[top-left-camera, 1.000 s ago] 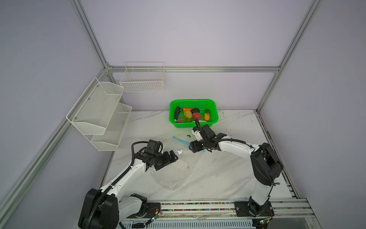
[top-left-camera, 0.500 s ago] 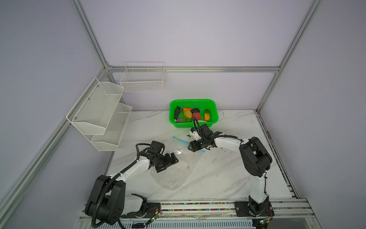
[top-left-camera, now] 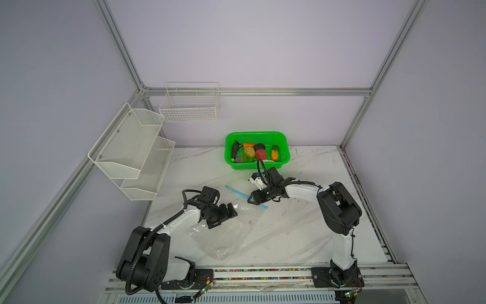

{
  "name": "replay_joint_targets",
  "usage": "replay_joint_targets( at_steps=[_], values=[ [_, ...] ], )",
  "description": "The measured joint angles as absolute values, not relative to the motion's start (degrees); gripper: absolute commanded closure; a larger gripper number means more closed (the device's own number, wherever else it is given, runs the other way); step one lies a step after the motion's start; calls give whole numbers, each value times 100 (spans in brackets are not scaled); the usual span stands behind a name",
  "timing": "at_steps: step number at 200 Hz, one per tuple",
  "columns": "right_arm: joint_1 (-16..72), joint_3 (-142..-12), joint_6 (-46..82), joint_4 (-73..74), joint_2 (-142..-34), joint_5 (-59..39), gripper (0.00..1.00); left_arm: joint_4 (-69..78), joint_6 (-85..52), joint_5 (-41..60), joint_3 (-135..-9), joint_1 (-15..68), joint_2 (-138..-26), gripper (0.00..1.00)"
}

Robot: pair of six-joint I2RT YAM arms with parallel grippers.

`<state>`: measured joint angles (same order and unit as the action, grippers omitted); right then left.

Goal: Place the food in the zip-top bag and seal the zipper

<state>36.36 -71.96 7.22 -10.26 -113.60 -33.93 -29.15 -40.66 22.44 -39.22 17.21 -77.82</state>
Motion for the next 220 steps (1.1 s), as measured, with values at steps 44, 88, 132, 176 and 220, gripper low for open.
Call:
replay_joint_targets(
  at_steps=[44,88,132,176,220],
  values=[
    [3636,-6820,963,-893,-11303,-3758,51,-2834,-3983,2217,-4034,1721,-8023,0],
    [3636,-6759,1118,-788,-11281,-3966,54,-2803,-3920,2165,-4045,1726,-8060,1],
    [3636,-6759,1291,-604,-11227,-4136,63,-2670,-3918,2167,-4110,1726,-8165,1],
    [3636,-6523,1455,-353,-11148,-4230,72,-2624,-3918,2167,-4110,1726,-8176,1],
    [3636,-5940,1863,233,-10761,-4226,93,-2799,-3870,2078,-4278,1726,-8241,1]
  ],
)
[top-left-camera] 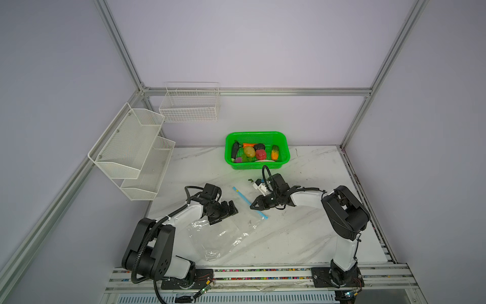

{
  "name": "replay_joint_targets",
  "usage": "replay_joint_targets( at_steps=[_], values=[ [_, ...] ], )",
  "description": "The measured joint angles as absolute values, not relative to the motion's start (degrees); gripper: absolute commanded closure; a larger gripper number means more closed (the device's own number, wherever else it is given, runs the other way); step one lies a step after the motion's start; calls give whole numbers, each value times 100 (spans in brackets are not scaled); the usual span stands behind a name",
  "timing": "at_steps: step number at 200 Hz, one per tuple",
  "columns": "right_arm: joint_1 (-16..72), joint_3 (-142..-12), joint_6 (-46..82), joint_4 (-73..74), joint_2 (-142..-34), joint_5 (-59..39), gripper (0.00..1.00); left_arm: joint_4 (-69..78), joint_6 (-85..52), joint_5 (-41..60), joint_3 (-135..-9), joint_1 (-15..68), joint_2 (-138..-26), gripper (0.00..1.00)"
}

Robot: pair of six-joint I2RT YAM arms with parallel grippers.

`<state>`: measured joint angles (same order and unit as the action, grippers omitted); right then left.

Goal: Place the food in the zip-top bag and seal the zipper

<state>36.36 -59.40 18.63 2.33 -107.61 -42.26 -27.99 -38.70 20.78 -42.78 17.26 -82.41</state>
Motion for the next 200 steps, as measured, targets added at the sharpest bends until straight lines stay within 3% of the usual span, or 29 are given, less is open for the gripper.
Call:
replay_joint_targets(
  at_steps=[14,78,141,200],
  values=[
    [3647,-5655,2091,668,-10593,-4202,100,-2950,-3828,2012,-4519,1726,-8300,1],
    [4519,-4536,2746,2910,-9887,-3100,100,-3393,-3782,1898,-5946,1726,-8322,6],
    [5334,-3948,2523,4624,-9896,-1719,100,-3756,-3592,1712,-6399,1905,-8337,24],
    [6040,-3942,1990,5124,-10200,-548,100,-4261,-3391,1293,-6692,2086,-8381,37]
  ],
)
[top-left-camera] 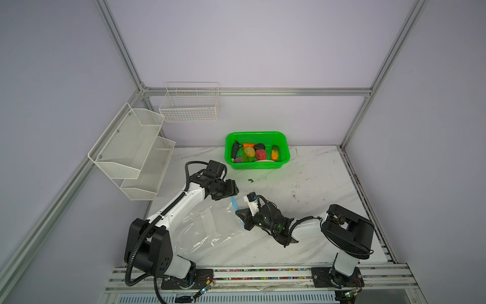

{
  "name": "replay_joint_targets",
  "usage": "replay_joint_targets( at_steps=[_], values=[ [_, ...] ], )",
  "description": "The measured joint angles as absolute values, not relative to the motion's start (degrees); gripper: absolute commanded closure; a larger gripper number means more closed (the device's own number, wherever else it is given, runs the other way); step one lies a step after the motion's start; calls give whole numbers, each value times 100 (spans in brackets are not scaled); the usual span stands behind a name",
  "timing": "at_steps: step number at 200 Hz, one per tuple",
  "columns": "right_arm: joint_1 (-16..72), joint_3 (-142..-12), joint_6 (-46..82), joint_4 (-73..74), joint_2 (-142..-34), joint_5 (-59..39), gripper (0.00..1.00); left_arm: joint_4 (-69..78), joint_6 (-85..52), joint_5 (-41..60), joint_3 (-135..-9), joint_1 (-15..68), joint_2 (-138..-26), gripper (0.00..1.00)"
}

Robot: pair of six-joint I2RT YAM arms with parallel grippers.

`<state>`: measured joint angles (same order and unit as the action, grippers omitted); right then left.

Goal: Place the food in the zip-top bag and seal the zipper

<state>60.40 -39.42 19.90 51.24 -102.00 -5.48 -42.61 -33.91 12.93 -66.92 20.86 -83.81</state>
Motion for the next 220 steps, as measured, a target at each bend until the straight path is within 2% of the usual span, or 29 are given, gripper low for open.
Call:
replay_joint_targets(
  at_steps=[50,107,220],
  values=[
    [6458,-4130,1588,5116,-10385,202,100,-4936,-3028,668,-7223,2279,-8718,44],
    [6886,-4412,1114,5109,-10521,1120,100,-5577,-2714,-60,-7441,2451,-8882,61],
    [7015,-4560,847,5037,-10744,1619,100,-6005,-2676,-858,-7441,3006,-9120,61]
  ],
)
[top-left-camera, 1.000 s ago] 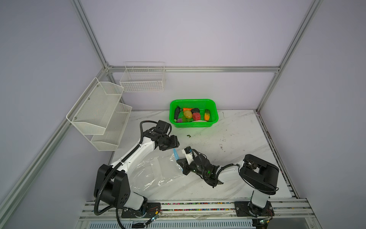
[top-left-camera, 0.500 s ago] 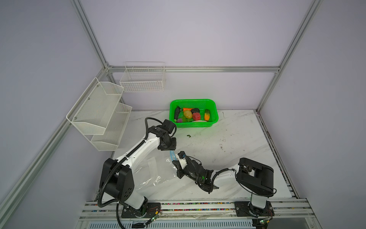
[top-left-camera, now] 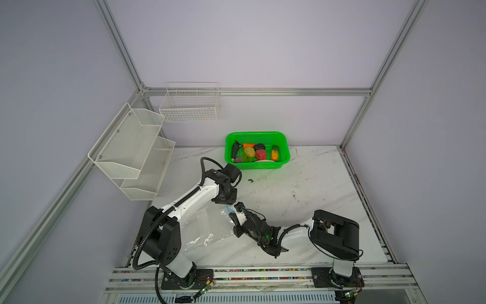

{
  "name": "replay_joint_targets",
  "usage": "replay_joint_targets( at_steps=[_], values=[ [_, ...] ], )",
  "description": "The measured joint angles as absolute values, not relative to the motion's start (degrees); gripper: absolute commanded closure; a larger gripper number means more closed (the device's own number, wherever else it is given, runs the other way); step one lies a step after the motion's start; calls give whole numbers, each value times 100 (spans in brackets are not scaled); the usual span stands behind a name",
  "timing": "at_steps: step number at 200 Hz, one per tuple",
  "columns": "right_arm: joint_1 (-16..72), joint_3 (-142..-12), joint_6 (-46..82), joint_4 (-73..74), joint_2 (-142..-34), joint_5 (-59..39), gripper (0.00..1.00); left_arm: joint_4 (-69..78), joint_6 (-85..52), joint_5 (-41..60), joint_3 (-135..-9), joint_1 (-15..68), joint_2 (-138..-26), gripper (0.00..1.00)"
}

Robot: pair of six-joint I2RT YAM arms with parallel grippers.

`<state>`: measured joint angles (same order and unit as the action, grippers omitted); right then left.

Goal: Place the food in the zip-top bag and seal the zipper

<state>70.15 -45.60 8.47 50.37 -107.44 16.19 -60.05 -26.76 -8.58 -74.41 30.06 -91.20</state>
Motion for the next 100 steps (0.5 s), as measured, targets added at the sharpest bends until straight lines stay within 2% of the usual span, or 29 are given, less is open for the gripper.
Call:
replay_joint_targets(
  at_steps=[44,100],
  values=[
    [7015,-4598,840,5037,-10761,1673,100,-6093,-2676,-1052,-7465,3175,-9373,61],
    [7026,-4602,838,5037,-10761,1693,100,-6108,-2683,-1212,-7516,3284,-9620,75]
  ],
)
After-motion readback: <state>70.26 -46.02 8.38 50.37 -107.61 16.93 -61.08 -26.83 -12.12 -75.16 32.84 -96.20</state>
